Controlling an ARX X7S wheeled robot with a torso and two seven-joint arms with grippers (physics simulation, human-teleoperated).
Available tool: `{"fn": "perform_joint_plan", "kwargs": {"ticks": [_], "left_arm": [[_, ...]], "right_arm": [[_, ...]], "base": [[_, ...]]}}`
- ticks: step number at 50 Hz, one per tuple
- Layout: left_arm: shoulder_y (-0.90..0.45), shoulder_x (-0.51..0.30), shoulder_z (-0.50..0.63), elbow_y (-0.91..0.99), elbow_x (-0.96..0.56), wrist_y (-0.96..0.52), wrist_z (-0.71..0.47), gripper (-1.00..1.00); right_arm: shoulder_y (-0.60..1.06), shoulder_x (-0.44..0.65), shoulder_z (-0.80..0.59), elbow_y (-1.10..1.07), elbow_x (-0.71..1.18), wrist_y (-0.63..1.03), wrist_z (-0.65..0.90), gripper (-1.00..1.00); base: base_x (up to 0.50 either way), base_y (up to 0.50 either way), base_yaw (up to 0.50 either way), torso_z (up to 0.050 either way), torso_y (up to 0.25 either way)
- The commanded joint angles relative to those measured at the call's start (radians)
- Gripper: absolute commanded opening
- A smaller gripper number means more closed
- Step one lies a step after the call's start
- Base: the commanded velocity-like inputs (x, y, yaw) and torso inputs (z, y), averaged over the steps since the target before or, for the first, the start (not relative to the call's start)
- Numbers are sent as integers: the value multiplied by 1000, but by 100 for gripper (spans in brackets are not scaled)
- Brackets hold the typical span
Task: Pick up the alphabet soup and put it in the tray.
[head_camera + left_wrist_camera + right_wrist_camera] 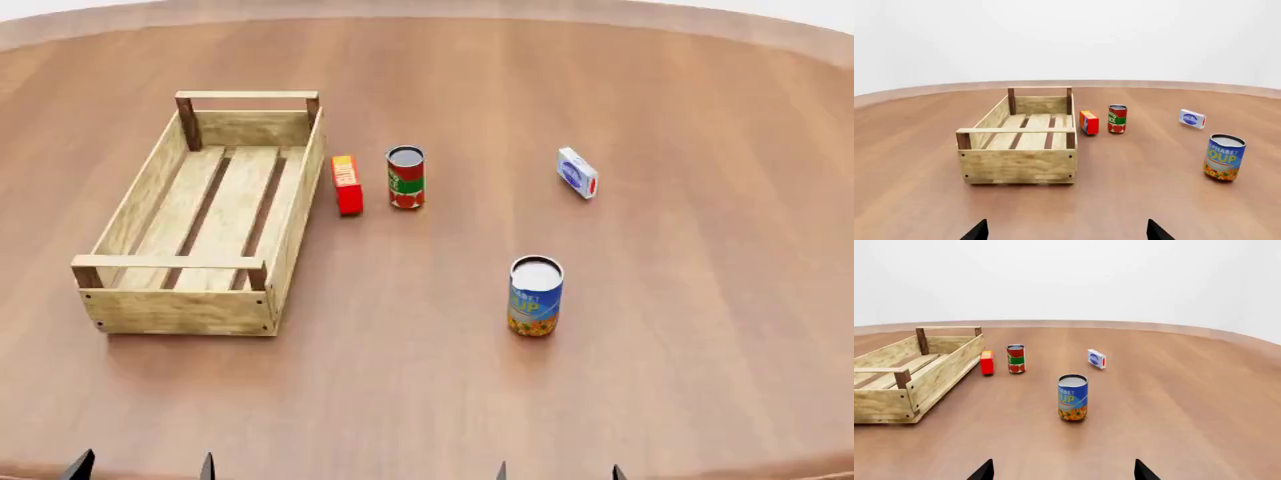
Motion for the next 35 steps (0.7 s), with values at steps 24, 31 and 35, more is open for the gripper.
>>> {"fn": "perform_joint_plan", "kwargs": {"ticks": [24, 31, 35], "left_arm": [[-6, -67, 82, -13, -44, 16, -81, 100], [-8, -75, 93, -15, -51, 17, -93, 100], [-8, -80, 98, -13, -57, 16, -98, 100]], "right_arm": [[-7, 64, -79, 0, 57, -43, 89, 100], [-6, 74, -93, -1, 65, -43, 97, 100], [-5, 79, -98, -1, 72, -43, 100, 100]], "base": [[192, 304, 0, 0, 0], [413, 428, 0, 0, 0], [485, 356, 0, 0, 0]]}}
